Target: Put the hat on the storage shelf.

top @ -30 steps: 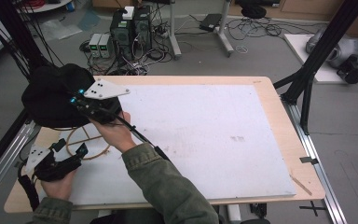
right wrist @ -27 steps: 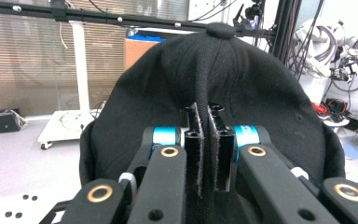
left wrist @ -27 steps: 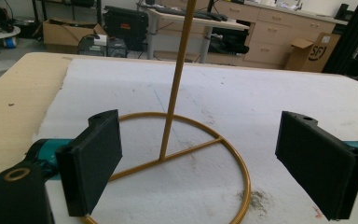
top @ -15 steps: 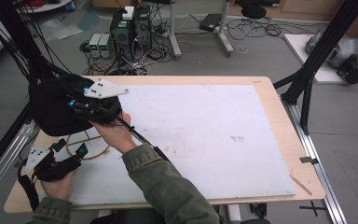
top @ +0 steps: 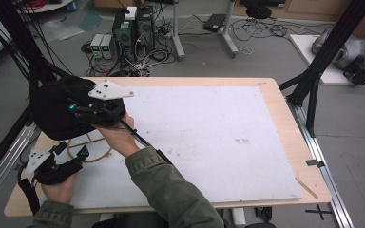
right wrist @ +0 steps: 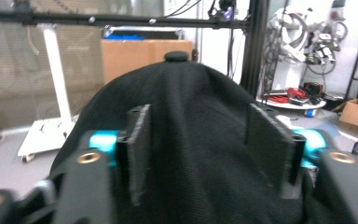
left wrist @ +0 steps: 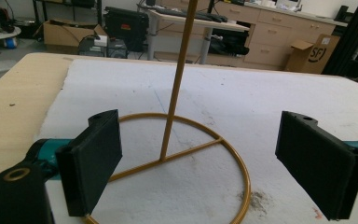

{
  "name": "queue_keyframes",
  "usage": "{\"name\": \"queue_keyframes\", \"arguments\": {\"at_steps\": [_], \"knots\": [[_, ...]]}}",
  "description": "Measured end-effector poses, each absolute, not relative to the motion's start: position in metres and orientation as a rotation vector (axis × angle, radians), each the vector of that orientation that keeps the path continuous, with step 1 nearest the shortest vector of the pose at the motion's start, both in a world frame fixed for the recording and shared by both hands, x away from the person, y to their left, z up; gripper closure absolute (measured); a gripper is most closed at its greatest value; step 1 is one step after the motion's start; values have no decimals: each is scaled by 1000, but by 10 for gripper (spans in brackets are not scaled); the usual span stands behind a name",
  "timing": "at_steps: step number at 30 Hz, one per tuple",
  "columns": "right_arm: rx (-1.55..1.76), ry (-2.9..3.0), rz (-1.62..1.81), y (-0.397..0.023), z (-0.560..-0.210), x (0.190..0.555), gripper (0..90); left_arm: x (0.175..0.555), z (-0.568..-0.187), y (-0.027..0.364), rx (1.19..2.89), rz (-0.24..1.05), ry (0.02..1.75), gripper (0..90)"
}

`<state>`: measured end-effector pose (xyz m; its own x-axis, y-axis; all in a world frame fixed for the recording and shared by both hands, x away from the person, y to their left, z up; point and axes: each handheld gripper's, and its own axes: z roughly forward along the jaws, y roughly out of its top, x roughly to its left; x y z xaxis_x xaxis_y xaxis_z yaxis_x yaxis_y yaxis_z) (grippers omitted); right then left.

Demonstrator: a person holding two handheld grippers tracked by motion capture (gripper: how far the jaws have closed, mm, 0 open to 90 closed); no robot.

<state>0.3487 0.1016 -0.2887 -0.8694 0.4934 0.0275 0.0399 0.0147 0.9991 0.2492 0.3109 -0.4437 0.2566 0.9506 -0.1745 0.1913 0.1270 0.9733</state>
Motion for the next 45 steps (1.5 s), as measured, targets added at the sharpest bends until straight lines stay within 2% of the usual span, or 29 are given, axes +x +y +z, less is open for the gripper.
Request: {"name": "queue_keyframes", "arguments": {"at_steps": [4, 5, 6, 12, 16, 19, 21, 22, 24, 28, 37, 45], "knots": [[596, 1942, 1940, 94, -287, 352, 168, 248, -443, 309, 1333, 805, 1185, 147], [596, 1942, 1940, 94, -287, 352, 168, 248, -443, 309, 1336, 805, 1184, 147], [611, 1936, 1922, 88, -286, 352, 120, 248, -443, 309, 1338, 806, 1184, 147], [642, 1865, 1856, 66, -283, 355, 113, 246, -442, 311, 1323, 814, 1185, 147], [701, 1793, 1825, 32, -283, 360, 113, 245, -442, 311, 1326, 824, 1184, 147], [747, 1731, 1776, -11, -284, 360, 113, 244, -441, 311, 1323, 839, 1176, 147], [759, 1709, 1763, -25, -285, 359, 114, 244, -441, 311, 1324, 845, 1174, 147], [789, 1655, 1724, -57, -287, 355, 114, 244, -441, 311, 1323, 849, 1174, 147], [800, 1625, 1712, -68, -288, 353, 114, 244, -441, 310, 1318, 854, 1173, 147], [908, 1492, 1660, -136, -293, 342, 114, 242, -439, 307, 1328, 887, 1157, 147], [995, 1433, 1598, -195, -307, 332, 114, 243, -439, 301, 1342, 904, 1143, 147], [1057, 1399, 1564, -231, -328, 327, 114, 242, -438, 302, 1335, 908, 1144, 146]]}}
